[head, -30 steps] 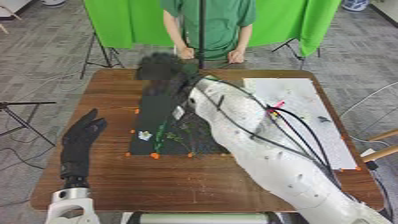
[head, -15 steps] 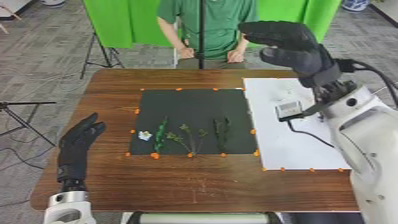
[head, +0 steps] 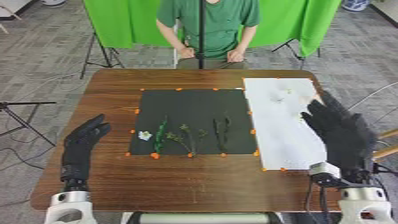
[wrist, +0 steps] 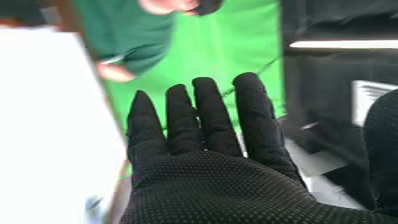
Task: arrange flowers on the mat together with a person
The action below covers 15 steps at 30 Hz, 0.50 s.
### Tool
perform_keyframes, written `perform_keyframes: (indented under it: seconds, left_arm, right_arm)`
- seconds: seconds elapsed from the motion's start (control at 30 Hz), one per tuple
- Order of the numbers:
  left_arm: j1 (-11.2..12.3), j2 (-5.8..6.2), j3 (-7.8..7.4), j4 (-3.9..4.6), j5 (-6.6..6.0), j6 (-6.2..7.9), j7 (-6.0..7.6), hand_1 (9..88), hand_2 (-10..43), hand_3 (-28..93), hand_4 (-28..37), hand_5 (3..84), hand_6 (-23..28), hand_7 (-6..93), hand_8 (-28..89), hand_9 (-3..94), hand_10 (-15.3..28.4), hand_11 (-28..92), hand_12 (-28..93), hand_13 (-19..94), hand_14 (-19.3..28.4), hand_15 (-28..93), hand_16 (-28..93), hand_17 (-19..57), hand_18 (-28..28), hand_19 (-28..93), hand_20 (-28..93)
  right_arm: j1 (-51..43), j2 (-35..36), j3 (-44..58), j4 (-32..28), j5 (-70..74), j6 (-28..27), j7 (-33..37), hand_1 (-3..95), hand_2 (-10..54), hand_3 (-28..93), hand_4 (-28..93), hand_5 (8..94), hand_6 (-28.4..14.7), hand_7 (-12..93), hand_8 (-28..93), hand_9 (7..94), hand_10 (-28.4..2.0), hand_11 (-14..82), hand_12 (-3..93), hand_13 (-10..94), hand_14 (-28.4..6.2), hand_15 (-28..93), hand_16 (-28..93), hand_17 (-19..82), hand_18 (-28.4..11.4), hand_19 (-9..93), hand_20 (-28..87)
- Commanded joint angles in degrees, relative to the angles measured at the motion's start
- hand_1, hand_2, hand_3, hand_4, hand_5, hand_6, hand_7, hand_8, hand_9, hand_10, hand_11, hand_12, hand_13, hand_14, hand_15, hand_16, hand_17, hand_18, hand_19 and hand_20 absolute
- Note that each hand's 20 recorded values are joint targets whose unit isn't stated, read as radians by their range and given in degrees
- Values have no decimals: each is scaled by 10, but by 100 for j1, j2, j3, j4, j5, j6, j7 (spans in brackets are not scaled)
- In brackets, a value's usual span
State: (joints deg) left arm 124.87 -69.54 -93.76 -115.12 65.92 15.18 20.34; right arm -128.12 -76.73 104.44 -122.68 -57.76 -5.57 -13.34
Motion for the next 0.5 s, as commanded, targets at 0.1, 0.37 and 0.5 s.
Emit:
perform_keyframes:
  seconds: [0.1, 0.37, 0.5]
  left_arm:
    - [49, -41, 24, 21, 63, -130, -90, 339, -95, 606, -234, 464, 40, 140, -76, 484, 128, 208, 142, 418, 152, 188, -2, 133, 106, 83, 197]
    - [39, -37, 35, 26, 67, -150, -100, 338, -95, 608, -230, 466, 40, 139, -75, 485, 129, 209, 143, 419, 152, 189, -2, 133, 106, 84, 197]
    - [40, -40, 40, 22, 57, -136, -100, 336, -95, 611, -228, 467, 40, 139, -75, 486, 129, 207, 143, 420, 152, 189, -2, 133, 106, 84, 197]
  right_arm:
    - [-535, -171, 82, 38, -221, -168, -184, 46, 39, 759, -184, 375, -9, 68, -78, 362, -147, 31, 114, 265, -112, 60, 119, 155, -148, 9, 240]
    - [-365, -129, -31, 120, -200, -93, -161, 47, 39, 765, -185, 383, -7, 77, -83, 371, -147, 35, 116, 275, -113, 75, 111, 161, -149, 10, 242]
    - [-506, -224, 112, 109, -192, -293, -234, 47, 39, 766, -185, 388, -8, 77, -83, 377, -148, 35, 116, 280, -117, 81, 109, 163, -150, 10, 243]
